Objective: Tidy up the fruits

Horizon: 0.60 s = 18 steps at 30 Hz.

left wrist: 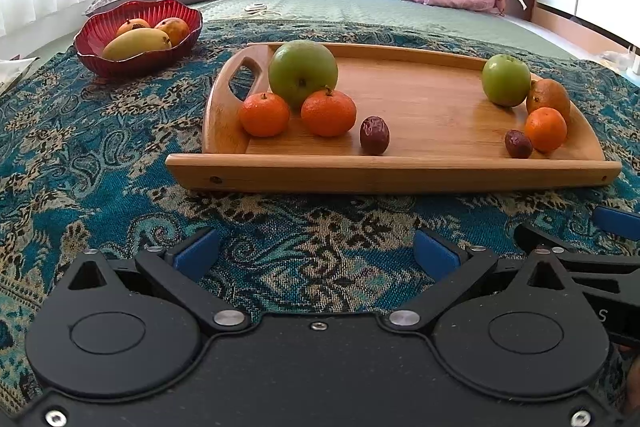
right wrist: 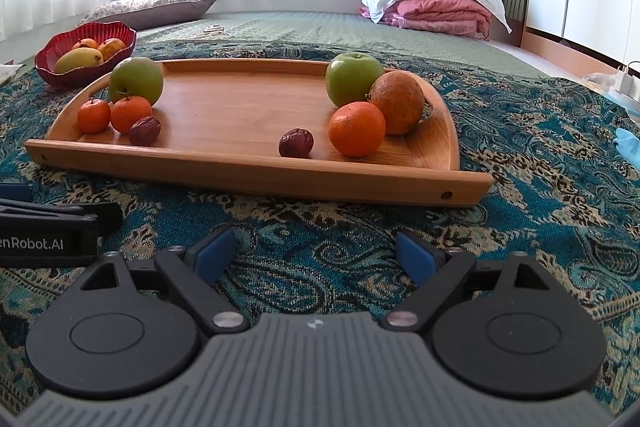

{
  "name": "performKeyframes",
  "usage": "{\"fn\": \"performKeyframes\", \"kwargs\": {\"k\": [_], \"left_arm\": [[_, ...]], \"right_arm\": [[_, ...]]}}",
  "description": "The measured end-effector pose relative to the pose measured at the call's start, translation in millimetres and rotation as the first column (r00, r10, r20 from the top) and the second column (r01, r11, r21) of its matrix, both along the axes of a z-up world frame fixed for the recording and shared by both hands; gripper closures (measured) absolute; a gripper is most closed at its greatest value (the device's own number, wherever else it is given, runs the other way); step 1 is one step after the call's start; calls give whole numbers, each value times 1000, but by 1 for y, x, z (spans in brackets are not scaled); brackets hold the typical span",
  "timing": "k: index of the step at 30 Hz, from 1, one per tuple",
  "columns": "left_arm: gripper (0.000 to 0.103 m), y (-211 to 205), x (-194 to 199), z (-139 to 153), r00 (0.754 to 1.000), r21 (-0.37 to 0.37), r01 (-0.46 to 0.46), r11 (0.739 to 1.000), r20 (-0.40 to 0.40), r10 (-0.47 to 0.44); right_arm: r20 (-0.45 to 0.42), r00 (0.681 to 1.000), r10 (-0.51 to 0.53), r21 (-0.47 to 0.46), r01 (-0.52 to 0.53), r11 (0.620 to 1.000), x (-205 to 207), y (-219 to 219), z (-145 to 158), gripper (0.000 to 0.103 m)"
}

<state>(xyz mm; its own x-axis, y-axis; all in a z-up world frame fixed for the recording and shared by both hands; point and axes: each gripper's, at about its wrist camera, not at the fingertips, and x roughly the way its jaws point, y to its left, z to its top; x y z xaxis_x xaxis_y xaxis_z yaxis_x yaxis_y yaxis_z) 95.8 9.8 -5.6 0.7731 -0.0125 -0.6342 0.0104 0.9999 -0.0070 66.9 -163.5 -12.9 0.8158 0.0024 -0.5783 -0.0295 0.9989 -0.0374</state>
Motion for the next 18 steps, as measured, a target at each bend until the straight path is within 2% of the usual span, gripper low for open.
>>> {"fn": "performKeyframes", "kwargs": {"k": [18], "left_arm": [[0,1,0,-1,1000,-3,5,1000,4,-5]], "right_arm": [[6,1000,-1,1,1,1000,-2,-1,-1,9]]}}
